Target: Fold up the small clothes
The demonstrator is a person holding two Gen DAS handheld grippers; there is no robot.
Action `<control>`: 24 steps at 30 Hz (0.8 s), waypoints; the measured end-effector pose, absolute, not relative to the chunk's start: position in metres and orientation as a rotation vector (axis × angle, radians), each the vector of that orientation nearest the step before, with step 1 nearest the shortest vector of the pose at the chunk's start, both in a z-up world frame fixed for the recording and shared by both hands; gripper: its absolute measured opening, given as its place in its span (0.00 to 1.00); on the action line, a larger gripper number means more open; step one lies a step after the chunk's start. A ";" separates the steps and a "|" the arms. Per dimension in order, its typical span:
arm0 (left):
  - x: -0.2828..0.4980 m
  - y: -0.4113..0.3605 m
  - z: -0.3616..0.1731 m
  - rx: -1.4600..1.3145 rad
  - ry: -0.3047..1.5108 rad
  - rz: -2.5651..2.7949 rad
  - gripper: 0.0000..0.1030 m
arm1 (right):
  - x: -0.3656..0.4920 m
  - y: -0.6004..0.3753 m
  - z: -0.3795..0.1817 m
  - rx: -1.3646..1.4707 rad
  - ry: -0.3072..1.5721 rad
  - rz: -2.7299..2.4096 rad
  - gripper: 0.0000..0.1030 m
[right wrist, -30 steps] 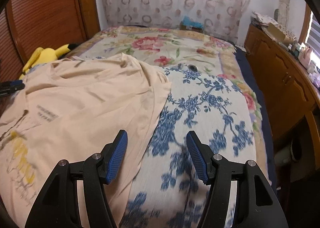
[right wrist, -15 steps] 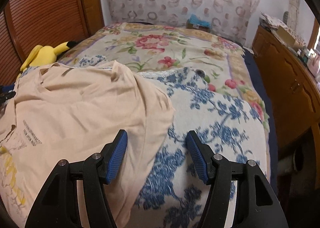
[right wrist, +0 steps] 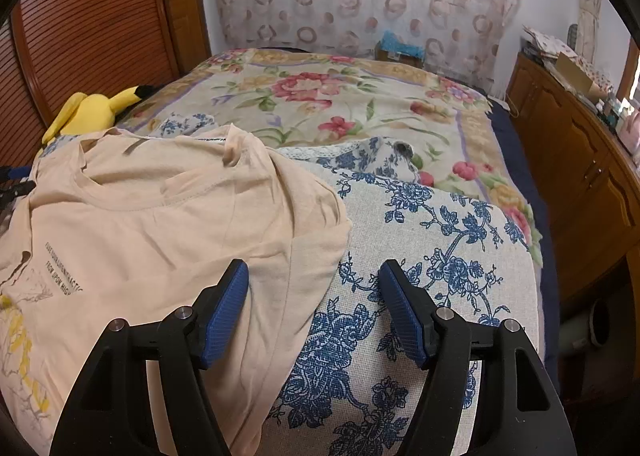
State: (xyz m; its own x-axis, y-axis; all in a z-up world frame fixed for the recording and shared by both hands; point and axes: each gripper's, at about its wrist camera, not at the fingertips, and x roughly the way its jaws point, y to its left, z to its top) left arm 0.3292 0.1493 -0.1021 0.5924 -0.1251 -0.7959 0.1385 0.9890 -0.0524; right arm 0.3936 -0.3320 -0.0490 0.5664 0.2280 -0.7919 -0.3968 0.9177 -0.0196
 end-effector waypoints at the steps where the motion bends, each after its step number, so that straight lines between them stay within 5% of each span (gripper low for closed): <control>1: 0.331 0.149 -0.102 0.012 0.927 -0.158 0.77 | 0.394 -0.332 -0.049 -0.205 0.897 0.370 0.68; 3: 0.333 0.148 -0.099 -0.013 0.930 -0.181 0.76 | 0.394 -0.332 -0.049 -0.205 0.897 0.370 0.68; 11: 0.334 0.144 -0.093 -0.034 0.907 -0.200 0.26 | 0.394 -0.331 -0.049 -0.207 0.897 0.364 0.70; 15: 0.337 0.139 -0.093 -0.021 0.915 -0.210 0.09 | 0.392 -0.328 -0.049 -0.222 0.891 0.371 0.68; 19: 0.333 0.132 -0.085 -0.006 0.901 -0.238 0.04 | 0.391 -0.327 -0.046 -0.227 0.909 0.426 0.49; 23: 0.324 0.124 -0.069 -0.014 0.858 -0.262 0.03 | 0.390 -0.316 -0.044 -0.256 0.923 0.488 0.06; 24: 0.322 0.123 -0.066 -0.017 0.849 -0.267 0.03 | 0.388 -0.313 -0.043 -0.269 0.920 0.486 0.06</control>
